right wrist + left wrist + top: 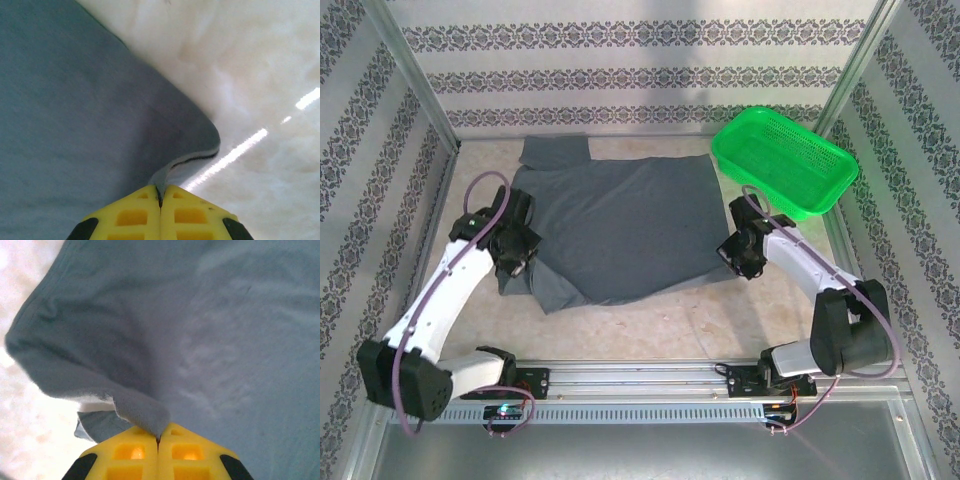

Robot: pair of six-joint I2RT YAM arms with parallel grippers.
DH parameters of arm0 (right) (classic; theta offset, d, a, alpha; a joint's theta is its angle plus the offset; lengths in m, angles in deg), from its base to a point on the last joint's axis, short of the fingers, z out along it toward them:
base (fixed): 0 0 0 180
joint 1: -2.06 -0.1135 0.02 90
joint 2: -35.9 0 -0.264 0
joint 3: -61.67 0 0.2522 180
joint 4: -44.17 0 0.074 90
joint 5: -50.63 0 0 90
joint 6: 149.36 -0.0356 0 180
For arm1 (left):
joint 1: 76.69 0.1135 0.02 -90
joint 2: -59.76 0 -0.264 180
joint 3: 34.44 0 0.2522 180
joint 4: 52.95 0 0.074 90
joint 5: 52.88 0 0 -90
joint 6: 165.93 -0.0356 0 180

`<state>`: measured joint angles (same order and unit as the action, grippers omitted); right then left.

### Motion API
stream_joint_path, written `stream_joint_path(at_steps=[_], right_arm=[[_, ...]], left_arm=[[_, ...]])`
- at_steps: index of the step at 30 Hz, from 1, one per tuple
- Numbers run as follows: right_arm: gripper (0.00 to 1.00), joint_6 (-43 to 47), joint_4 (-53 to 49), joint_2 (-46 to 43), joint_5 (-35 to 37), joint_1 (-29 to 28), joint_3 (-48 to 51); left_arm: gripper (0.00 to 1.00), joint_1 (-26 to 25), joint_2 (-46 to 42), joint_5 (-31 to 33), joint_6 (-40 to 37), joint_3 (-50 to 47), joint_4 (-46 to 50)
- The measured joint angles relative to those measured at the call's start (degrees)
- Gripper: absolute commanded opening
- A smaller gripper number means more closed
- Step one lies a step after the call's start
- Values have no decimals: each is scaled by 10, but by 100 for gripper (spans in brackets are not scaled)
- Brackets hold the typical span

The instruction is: Fold and stack the t-shirts

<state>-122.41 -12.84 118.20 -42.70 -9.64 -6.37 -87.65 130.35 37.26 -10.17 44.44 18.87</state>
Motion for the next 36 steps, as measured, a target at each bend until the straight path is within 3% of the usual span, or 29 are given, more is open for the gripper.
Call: stream_joint_path(at_steps=[7,15,36], right_arm=[[0,0,-1,79,-8,19,-107],[0,5,-3,158,-8,30,-177],[0,30,-24,253,10,30,-269]], left_arm=[[0,72,87,-12,-87,62,-55],[0,118,137,-14,-157,96,-101],[0,141,225,-3,-206,141,-135]])
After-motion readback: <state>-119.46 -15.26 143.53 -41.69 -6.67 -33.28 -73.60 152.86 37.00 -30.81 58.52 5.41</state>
